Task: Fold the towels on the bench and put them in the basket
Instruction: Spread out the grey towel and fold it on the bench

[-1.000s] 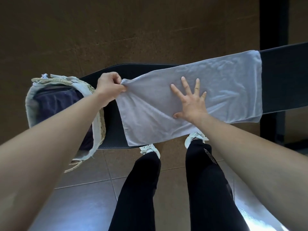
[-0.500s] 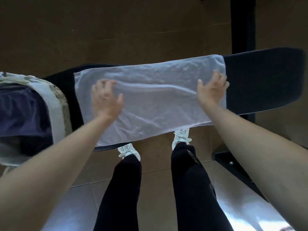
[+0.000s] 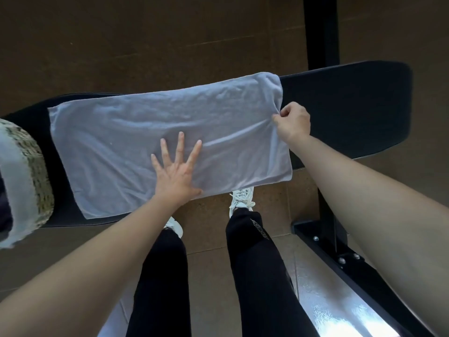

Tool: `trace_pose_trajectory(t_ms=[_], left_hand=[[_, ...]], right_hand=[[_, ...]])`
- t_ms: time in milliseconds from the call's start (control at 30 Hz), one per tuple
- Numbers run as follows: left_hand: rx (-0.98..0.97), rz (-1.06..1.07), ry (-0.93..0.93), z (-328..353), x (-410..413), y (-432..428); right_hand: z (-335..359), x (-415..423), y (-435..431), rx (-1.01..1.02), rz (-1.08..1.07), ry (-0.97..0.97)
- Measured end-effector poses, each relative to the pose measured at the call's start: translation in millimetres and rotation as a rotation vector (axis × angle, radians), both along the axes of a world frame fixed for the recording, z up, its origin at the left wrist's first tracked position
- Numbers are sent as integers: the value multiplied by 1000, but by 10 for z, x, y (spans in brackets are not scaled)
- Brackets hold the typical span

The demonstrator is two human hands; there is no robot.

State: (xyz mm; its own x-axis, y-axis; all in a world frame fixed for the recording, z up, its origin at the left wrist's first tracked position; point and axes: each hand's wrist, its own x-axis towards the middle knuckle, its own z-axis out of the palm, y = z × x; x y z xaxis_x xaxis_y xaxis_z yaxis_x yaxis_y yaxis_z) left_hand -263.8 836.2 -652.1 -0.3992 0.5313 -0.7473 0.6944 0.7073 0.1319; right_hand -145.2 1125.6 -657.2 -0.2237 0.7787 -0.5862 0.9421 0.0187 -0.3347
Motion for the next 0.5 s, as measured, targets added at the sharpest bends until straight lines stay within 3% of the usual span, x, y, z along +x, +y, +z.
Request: trace_pose_trajectory(t_ms=[167,300,367,500], left_hand=[[52,95,18,19,118,186],[361,177,27,154,413,661],[452,232,-112,191,585,980],[378,387,-393,210,862,1463]], right_hand=[[43,141,48,17,-25,78],[80,469,-64,-73,-64,35],[88,697,-193,-94,-73,-37],[79,1042,-516,-161,-19,-136]])
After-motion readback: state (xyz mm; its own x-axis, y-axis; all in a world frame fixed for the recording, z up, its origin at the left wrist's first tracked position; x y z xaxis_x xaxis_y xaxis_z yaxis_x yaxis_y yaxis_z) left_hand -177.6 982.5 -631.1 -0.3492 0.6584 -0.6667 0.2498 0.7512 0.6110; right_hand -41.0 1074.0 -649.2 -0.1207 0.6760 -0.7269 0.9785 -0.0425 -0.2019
